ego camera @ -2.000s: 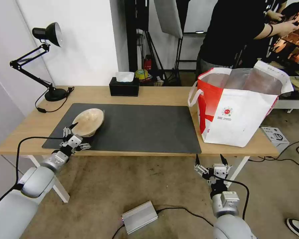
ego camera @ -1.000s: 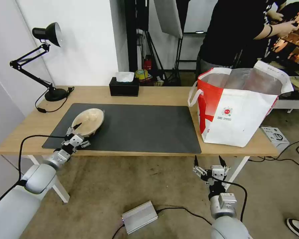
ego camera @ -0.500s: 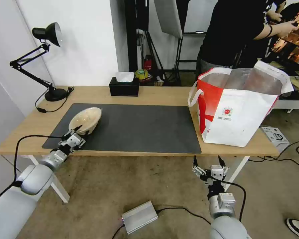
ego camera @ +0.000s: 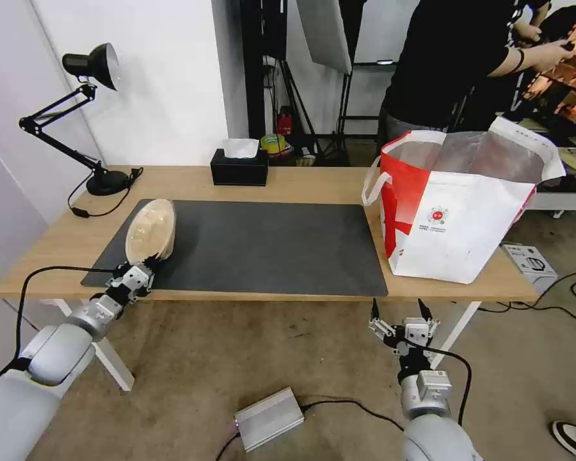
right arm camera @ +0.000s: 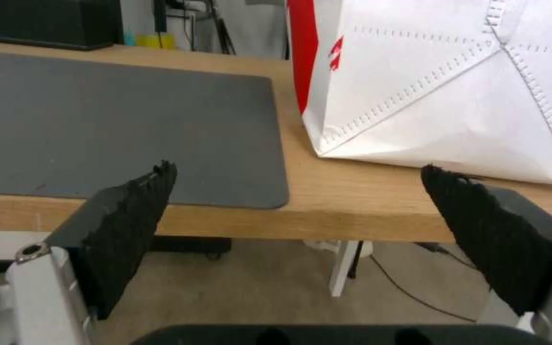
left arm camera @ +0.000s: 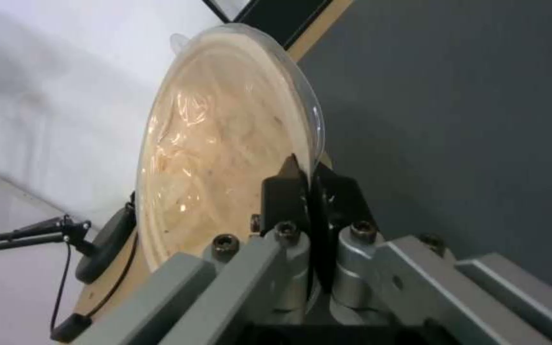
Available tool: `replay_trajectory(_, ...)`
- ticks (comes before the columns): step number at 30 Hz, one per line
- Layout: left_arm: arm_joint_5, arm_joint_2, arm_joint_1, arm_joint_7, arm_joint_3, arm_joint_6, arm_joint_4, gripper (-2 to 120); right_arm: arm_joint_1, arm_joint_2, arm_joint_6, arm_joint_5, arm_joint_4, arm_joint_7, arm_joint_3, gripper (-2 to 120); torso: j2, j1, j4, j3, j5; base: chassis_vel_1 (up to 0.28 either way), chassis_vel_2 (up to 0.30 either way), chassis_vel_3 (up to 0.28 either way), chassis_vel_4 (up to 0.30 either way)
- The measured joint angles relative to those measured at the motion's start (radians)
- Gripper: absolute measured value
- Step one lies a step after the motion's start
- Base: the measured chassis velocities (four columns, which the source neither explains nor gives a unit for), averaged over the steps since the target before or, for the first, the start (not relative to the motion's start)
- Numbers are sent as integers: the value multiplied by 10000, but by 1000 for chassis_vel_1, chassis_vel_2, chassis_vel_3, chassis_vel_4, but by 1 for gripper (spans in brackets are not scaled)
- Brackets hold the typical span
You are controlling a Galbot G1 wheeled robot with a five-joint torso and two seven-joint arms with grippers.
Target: Pick up the trash from the table and place it into the takeout bag.
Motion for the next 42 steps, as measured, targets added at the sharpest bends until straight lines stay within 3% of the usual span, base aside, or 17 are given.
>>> replay_trajectory(11,-150,6,-27,71,-23,-11,-70,0,1,49,0,-32,29,6,0,98,-1,1,0,0,-1,0,0,0,0)
replay_trajectory(24,-180,324,219,307,-616,-203,-1315,0,87,61,0,-45,123,13,-64,97,-2,2,0,0,1,0,0,0,0)
replay_trajectory(34,-116,393,280,319,-722,-354,-1743,0,64,59,-1,-78,148,18,-80,97,-3,2,0,0,0,0,0,0,0)
replay_trajectory(42,-426,1061,-801,310,-131,-478,-1878,0,224,35,-79,-82,239,17,-197,97,-2,2,1,0,1,0,0,0,0)
